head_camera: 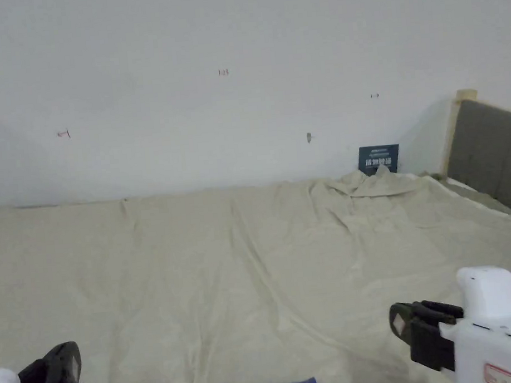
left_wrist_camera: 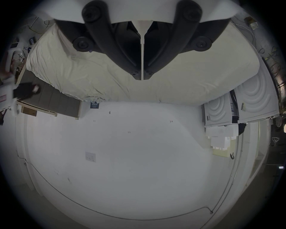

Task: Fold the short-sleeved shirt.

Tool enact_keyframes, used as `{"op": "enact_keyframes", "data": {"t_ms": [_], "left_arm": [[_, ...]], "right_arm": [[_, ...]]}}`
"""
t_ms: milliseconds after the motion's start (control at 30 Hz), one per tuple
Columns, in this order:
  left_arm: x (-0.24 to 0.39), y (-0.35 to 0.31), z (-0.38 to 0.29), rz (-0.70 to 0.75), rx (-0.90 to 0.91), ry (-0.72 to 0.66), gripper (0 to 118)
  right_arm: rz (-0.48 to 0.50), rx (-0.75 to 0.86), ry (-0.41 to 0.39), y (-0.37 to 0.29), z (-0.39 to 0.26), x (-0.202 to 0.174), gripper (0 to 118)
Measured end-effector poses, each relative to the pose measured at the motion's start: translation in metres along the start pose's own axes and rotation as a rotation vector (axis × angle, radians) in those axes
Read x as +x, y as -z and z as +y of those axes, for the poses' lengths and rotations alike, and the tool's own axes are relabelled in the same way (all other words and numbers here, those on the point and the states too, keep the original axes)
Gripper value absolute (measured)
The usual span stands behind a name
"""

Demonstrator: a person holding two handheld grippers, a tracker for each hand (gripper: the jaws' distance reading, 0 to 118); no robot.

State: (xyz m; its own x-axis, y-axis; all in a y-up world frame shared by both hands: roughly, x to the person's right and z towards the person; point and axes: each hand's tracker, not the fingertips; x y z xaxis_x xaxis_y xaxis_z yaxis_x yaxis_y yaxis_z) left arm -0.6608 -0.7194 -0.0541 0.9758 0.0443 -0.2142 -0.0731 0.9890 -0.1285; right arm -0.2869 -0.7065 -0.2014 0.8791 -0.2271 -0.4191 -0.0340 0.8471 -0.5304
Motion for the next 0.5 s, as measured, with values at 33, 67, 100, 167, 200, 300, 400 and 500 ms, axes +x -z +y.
{"op": "enact_keyframes", "data": {"t_ms": [33, 67, 100, 167, 200, 300, 400, 500], "left_arm": [[0.0, 0.006, -0.006, -0.007, -0.015, 0.004, 3], [0.0, 0.011, -0.011, -0.013, -0.032, 0.008, 3], [0.0, 0.016, -0.016, -0.019, -0.047, 0.011, 3], [0.0, 0.027, -0.025, -0.023, -0.09, 0.002, 3], [0.0, 0.031, -0.029, -0.027, -0.096, -0.015, 3], [0.003, 0.037, -0.041, -0.048, -0.117, -0.038, 3], [0.009, 0.043, -0.053, -0.07, -0.156, -0.003, 3], [0.009, 0.049, -0.06, -0.104, -0.2, 0.001, 3]], "right_arm": [[0.022, -0.072, -0.014, 0.026, -0.01, 0.002, 2], [0.012, -0.142, -0.037, 0.047, -0.018, 0.002, 2], [-0.006, -0.226, -0.074, 0.067, -0.026, 0.002, 2], [-0.009, -0.405, -0.094, 0.112, -0.051, 0.003, 2], [-0.002, -0.466, -0.087, 0.129, -0.061, 0.006, 2], [-0.012, -0.589, -0.075, 0.172, -0.085, 0.014, 2], [-0.022, -0.64, -0.038, 0.2, -0.101, 0.021, 2], [-0.02, -0.617, -0.003, 0.201, -0.101, 0.024, 2]]}}
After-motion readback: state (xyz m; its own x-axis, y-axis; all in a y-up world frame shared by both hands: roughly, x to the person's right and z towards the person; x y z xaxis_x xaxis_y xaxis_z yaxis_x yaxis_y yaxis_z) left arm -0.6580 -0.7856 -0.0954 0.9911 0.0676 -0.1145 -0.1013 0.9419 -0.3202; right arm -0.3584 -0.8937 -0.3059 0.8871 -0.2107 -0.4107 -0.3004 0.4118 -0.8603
